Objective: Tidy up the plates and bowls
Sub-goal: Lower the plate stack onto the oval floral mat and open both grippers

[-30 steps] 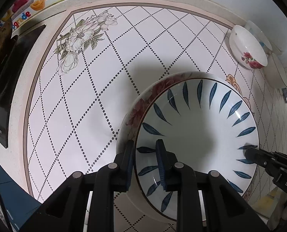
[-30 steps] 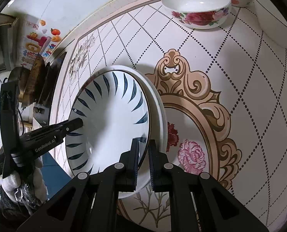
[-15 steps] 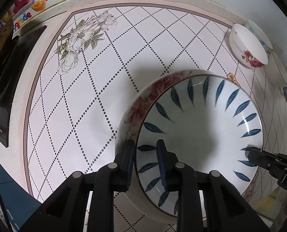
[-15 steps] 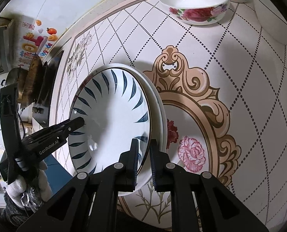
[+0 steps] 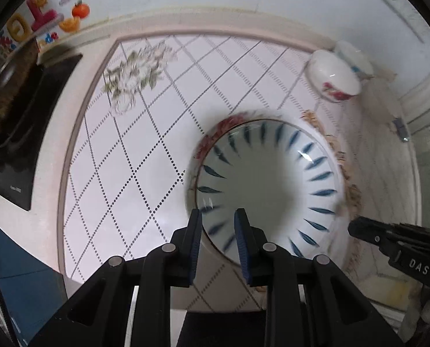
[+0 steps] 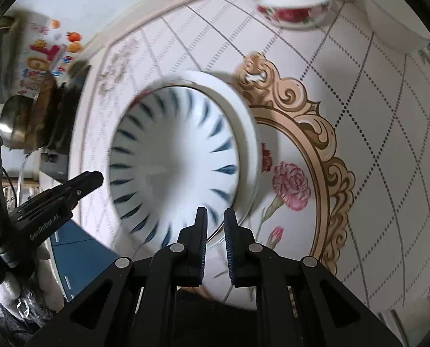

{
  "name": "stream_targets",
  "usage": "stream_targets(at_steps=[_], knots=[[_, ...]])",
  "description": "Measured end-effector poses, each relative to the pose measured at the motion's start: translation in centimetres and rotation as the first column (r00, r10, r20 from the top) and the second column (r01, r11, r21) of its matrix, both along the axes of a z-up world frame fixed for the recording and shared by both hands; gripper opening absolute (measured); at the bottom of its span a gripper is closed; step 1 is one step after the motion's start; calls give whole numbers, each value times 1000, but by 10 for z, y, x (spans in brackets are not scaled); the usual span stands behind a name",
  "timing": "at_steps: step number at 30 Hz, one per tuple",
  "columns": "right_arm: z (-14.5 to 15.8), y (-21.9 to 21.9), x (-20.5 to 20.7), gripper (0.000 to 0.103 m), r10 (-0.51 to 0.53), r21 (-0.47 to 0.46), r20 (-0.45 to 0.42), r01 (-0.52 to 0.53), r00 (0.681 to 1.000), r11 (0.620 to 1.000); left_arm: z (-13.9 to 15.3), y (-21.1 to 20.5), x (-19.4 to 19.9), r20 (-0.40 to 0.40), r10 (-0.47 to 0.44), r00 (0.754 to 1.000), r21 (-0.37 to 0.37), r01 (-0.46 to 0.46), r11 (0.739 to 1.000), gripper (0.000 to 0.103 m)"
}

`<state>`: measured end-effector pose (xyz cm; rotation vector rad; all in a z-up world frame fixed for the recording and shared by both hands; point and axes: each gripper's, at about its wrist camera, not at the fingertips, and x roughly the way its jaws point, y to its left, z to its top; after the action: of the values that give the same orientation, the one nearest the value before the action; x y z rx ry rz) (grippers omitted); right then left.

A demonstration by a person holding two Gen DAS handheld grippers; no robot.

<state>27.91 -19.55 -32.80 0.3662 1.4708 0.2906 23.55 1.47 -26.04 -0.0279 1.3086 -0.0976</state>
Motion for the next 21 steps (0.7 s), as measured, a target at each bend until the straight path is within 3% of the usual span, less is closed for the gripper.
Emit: stream_targets(at_steps=[5, 8, 14, 16, 21], knots=[[56, 4, -24, 17, -17, -15, 80, 19, 997, 1000, 45, -6, -23, 76, -45, 996, -15, 46, 999, 22], [91, 7, -40, 34, -22, -32, 134, 27, 991, 999, 66, -8, -33, 105, -68, 992, -19, 70, 997, 22], [151, 8, -75, 47, -34, -58, 216, 47, 976, 997, 92, -7, -56, 119, -93, 988, -38, 98, 994, 24], [164, 8, -84, 53, -39, -61, 230, 55, 972, 997, 98, -6, -62, 122, -92, 988, -44, 98, 994, 24], [181, 5, -100, 54, -44, -33, 241, 54, 969, 998, 107, -7, -67, 118, -70, 991, -54, 77, 996, 24]])
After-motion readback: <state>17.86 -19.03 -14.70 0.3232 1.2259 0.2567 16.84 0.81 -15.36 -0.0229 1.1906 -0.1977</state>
